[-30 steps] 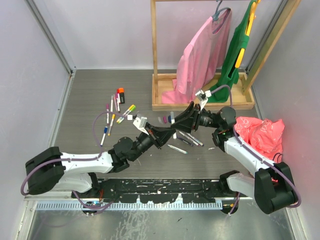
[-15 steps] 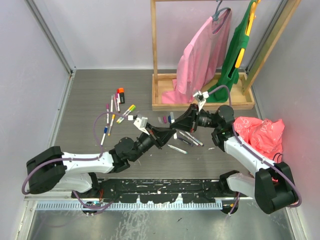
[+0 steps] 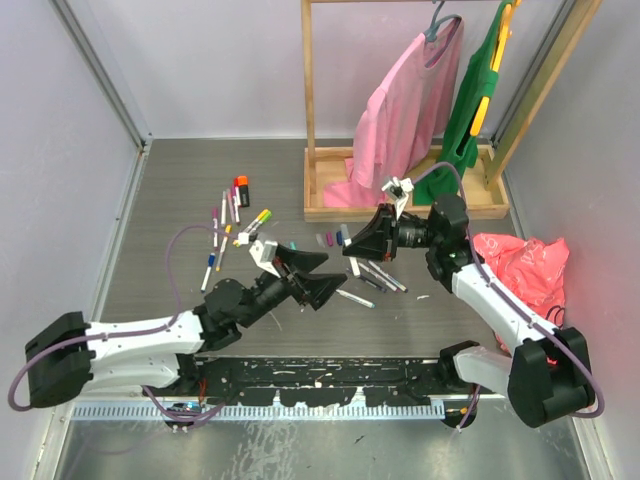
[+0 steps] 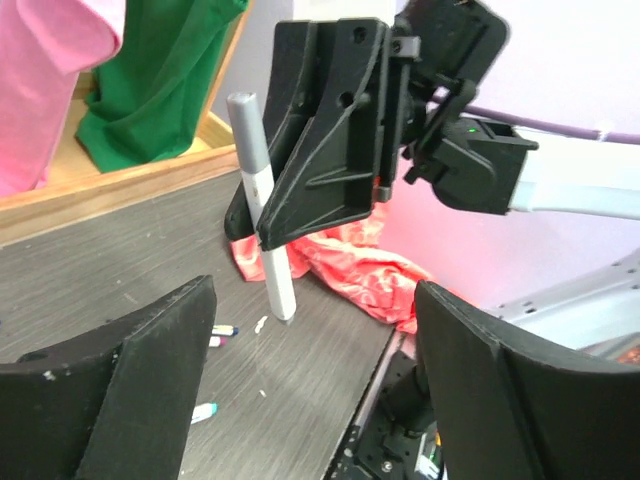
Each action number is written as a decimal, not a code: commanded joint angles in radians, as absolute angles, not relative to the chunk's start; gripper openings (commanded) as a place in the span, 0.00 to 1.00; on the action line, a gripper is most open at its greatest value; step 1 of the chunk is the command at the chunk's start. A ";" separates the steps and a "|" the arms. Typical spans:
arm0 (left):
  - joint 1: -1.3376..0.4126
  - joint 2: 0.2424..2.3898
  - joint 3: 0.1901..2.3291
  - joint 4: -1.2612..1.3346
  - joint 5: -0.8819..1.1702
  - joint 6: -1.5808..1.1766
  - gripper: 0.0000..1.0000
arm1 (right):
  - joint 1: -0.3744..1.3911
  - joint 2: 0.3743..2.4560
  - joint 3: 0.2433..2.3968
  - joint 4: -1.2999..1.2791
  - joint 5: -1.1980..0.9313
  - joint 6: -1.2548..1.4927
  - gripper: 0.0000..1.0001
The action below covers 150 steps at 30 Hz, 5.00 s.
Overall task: Open the pen caps
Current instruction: Pick up the pen from the center of the board, then open the pen cap from the pen, then place the pen at the center of the board.
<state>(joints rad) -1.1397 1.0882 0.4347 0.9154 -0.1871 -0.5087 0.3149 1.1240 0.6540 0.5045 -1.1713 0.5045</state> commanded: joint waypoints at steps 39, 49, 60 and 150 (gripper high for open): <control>-0.833 1.357 0.667 1.058 0.312 -0.867 0.01 | 0.310 1.190 0.810 0.127 -1.365 0.180 0.02; -0.830 1.317 0.641 1.052 0.260 -0.795 0.00 | 0.318 1.204 0.805 0.120 -1.346 0.188 0.33; -0.802 1.304 0.642 1.077 0.221 -0.745 0.00 | 0.338 1.229 0.818 0.093 -1.338 0.177 0.06; -0.462 0.955 0.233 0.613 0.142 -0.599 0.01 | 0.306 1.645 0.974 -0.535 -0.201 -0.493 0.33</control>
<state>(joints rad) -0.4644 0.9627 0.2214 0.5419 0.1207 -0.6113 0.3004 1.6432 0.9409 -0.5533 -0.2173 -0.4969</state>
